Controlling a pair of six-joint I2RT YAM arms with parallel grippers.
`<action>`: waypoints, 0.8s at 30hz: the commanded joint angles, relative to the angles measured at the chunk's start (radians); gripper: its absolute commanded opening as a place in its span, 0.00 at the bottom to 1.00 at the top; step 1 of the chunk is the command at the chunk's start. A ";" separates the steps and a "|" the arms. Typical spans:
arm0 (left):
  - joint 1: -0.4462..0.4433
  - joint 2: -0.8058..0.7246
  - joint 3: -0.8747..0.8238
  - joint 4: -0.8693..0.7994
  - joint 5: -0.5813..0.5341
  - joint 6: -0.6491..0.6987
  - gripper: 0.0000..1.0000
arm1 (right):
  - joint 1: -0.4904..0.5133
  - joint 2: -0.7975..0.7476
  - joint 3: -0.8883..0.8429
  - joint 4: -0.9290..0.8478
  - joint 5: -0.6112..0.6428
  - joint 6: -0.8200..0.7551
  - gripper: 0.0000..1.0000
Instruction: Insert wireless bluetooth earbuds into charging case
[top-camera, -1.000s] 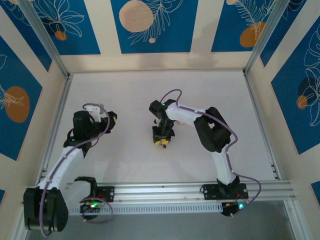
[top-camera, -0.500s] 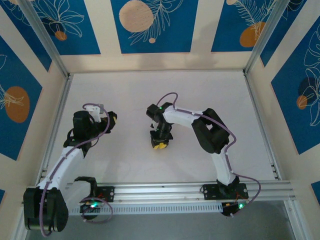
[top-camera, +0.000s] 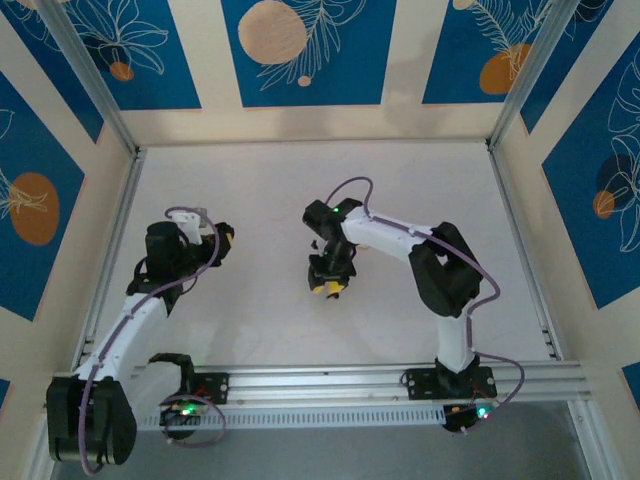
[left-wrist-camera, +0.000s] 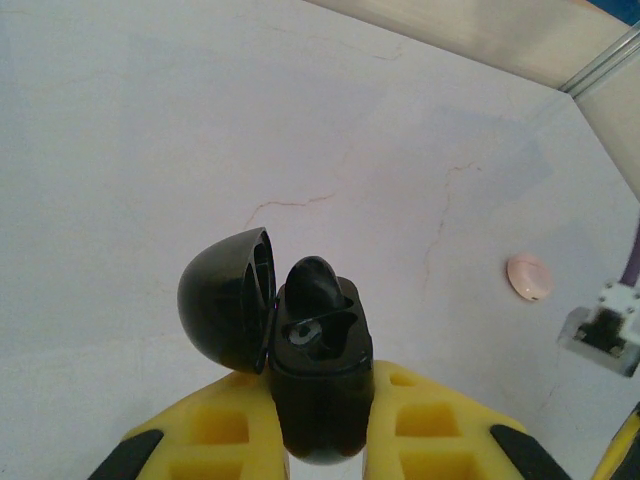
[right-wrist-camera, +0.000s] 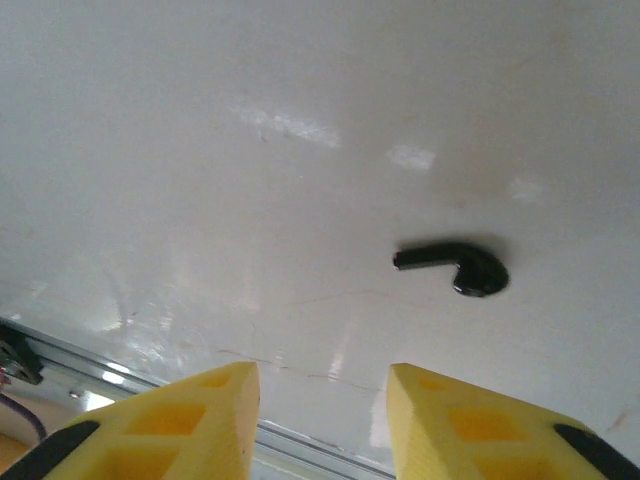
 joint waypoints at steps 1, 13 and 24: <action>-0.012 -0.011 0.020 0.010 0.006 0.000 0.13 | -0.019 -0.018 -0.061 -0.008 -0.025 0.075 0.40; -0.012 -0.008 0.025 0.004 0.003 0.004 0.13 | -0.028 0.056 -0.093 0.061 -0.054 0.094 0.42; -0.012 -0.017 0.030 -0.014 -0.003 0.011 0.13 | -0.037 0.109 -0.049 0.056 -0.016 0.052 0.42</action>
